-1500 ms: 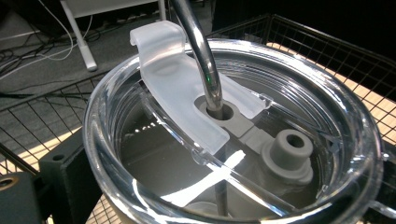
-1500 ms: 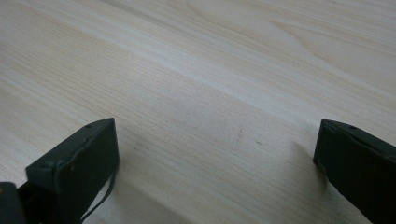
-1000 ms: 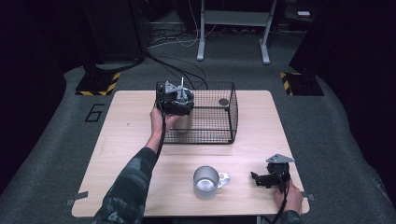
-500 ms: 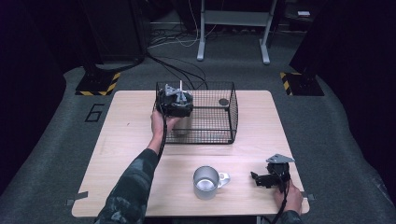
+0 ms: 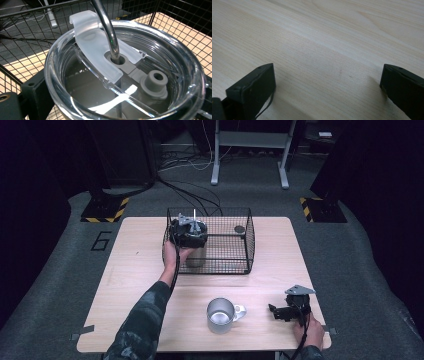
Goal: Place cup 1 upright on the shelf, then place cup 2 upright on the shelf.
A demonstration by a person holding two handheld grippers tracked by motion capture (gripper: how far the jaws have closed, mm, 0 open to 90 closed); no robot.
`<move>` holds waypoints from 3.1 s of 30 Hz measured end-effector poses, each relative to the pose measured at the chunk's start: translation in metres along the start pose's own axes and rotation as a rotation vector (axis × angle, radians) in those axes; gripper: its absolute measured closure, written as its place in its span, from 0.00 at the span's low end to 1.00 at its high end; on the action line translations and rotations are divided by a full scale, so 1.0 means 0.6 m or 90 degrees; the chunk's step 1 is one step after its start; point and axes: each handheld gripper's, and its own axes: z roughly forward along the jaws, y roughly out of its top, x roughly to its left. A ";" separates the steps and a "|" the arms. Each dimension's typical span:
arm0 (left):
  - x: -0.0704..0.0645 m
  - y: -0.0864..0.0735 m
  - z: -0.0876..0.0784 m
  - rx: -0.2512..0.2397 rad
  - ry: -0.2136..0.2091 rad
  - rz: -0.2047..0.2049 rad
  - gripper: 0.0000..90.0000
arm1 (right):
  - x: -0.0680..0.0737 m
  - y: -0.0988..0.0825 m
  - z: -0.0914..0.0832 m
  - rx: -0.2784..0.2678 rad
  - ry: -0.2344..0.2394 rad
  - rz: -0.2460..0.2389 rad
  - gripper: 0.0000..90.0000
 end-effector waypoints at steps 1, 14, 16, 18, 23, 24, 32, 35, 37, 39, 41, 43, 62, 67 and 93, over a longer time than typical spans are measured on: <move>0.002 -0.003 -0.003 0.001 -0.002 -0.001 0.04 | 0.000 0.000 0.000 0.000 0.000 0.001 0.00; 0.003 -0.011 -0.014 0.014 -0.015 -0.011 0.03 | 0.000 0.000 0.000 0.001 0.000 0.001 0.00; 0.002 -0.011 -0.014 0.014 -0.015 -0.006 0.03 | 0.000 0.000 0.000 0.000 0.000 0.000 0.00; 0.000 -0.010 -0.018 0.019 -0.010 -0.006 0.01 | 0.000 0.000 0.000 0.001 0.000 0.000 0.00; -0.004 0.000 -0.036 0.007 0.003 0.004 0.00 | 0.000 0.000 0.000 0.001 0.000 0.000 0.00; -0.004 0.000 -0.036 0.007 0.003 0.004 0.00 | 0.000 0.000 0.000 0.001 0.000 0.000 0.00; -0.006 0.018 -0.066 0.012 -0.009 0.010 0.00 | 0.000 0.000 0.000 0.000 0.000 0.000 0.00; -0.008 0.023 -0.084 0.017 -0.012 0.014 0.00 | 0.000 0.000 0.000 0.001 0.000 0.000 0.00; -0.010 0.025 -0.096 0.009 -0.014 0.014 0.00 | 0.000 0.000 0.000 0.001 0.000 0.000 0.00; -0.010 0.025 -0.102 0.009 -0.017 0.015 0.00 | 0.000 0.000 0.000 0.001 0.000 0.000 0.00; -0.014 0.026 -0.121 0.009 -0.025 0.019 0.00 | 0.000 0.000 0.000 0.001 0.000 0.000 0.00; -0.018 0.025 -0.134 0.013 -0.031 0.028 0.00 | 0.000 0.000 0.000 0.001 0.000 0.000 0.00; -0.030 -0.058 -0.250 0.052 -0.036 0.070 0.00 | 0.000 0.000 0.000 0.000 0.001 0.001 0.00; -0.020 -0.095 -0.266 0.069 -0.029 0.066 0.00 | 0.000 0.000 0.000 0.000 0.001 0.001 0.00; 0.042 -0.310 -0.243 0.184 0.034 -0.017 0.00 | 0.001 0.000 0.000 0.000 -0.001 0.000 0.00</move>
